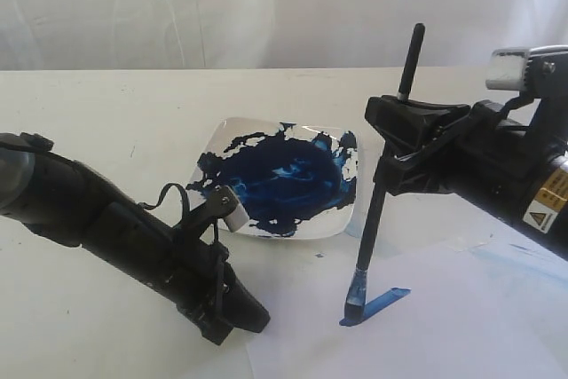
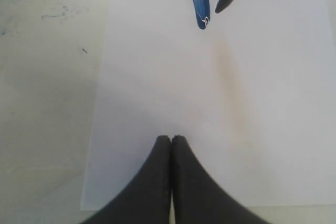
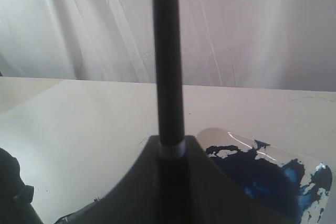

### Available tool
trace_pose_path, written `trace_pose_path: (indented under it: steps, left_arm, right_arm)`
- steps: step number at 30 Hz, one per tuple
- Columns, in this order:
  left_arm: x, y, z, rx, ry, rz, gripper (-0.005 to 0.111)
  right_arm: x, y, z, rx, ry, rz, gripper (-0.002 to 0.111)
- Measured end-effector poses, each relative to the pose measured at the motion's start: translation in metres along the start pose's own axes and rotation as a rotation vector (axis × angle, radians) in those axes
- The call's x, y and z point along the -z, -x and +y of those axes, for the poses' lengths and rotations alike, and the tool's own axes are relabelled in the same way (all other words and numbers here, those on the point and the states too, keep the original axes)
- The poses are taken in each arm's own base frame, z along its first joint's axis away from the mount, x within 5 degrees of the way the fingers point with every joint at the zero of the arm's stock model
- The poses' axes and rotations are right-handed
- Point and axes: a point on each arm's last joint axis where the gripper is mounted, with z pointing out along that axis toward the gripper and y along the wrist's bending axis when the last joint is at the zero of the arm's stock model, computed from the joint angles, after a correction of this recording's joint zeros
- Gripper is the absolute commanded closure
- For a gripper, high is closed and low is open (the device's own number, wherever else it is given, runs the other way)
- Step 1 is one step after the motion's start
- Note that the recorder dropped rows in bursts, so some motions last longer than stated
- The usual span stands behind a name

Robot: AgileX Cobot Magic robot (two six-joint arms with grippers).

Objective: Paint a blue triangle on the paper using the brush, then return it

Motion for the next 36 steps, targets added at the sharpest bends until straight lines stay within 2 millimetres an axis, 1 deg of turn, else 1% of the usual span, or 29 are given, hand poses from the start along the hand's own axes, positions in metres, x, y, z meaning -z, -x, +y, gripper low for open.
trace_pose_path:
  steps: [4,10,16,36]
  left_arm:
    - [0.000,0.000,0.000,-0.002,0.000,0.000,0.107]
    - [0.000,0.000,0.000,-0.002,0.000,0.000,0.107]
    - [0.000,0.000,0.000,-0.002,0.000,0.000,0.107]
    - [0.000,0.000,0.000,-0.002,0.000,0.000,0.107]
  right_arm:
    - [-0.003,-0.005,-0.002,-0.007,-0.003,0.018,0.108]
    - [-0.005,-0.005,-0.002,-0.017,0.014,-0.005,0.108]
    - [-0.007,-0.009,-0.004,-0.034,-0.002,0.009,0.108]
    - [-0.007,-0.014,-0.007,-0.025,-0.031,0.057,0.108]
